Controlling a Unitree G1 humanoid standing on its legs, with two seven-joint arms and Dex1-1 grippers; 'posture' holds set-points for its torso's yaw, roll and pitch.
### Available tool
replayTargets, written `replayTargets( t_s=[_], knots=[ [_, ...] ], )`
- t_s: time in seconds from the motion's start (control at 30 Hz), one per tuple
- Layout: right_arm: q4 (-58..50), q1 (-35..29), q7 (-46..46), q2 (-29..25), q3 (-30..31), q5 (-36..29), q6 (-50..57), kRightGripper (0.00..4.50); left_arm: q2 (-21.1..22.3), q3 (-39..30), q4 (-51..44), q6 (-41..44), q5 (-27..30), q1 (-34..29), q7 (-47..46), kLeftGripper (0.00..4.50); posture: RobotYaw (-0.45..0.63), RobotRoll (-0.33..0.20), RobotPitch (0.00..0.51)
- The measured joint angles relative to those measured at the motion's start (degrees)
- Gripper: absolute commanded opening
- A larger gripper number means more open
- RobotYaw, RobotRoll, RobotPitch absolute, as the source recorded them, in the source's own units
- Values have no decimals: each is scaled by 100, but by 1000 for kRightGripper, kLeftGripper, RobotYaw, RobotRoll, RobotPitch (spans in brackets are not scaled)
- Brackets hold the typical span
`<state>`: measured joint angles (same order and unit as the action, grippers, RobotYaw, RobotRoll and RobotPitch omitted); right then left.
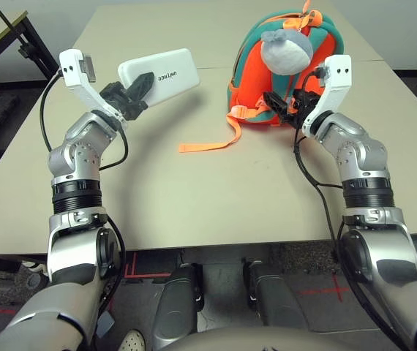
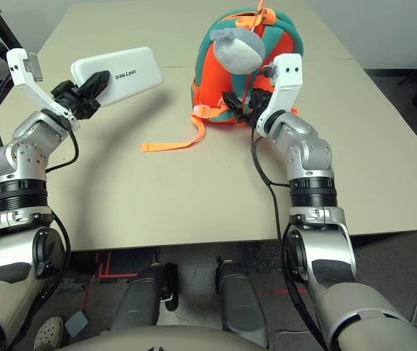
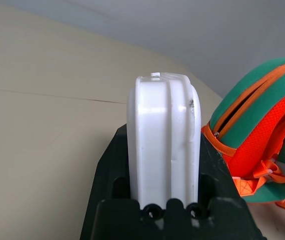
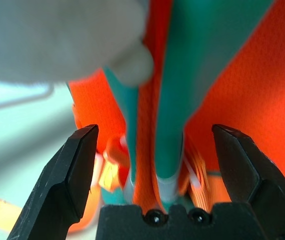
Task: Put the pencil case into the backpack and zip it.
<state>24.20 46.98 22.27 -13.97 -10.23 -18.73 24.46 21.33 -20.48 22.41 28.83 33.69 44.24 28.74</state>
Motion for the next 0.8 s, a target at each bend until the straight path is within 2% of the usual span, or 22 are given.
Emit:
replayTargets(
  t_s=[0.27,0.3,0.4,0.67,0.7,0.8],
  knots=[
    [539,210,-146,286,5,1,-646,4500,-10,3,4,-10,-2,0,-6,1256,-126,0,118],
    [555,210,-162,312,4,1,-689,4331,-10,3,4,-11,-2,-1,-7,1256,-126,0,118],
    [616,230,-180,348,3,0,-800,3557,-14,5,4,-24,-3,-1,-8,1256,-129,0,115],
    [464,191,-67,231,34,-4,-753,500,-60,33,29,-105,-9,0,-6,1256,-141,0,106],
    [378,162,-39,179,50,-5,-697,241,-63,34,38,-113,-9,0,-6,1256,-139,0,107],
    [-81,-61,55,31,63,-25,-438,205,-74,38,59,-141,-13,-2,-7,1256,-139,0,107]
  ],
)
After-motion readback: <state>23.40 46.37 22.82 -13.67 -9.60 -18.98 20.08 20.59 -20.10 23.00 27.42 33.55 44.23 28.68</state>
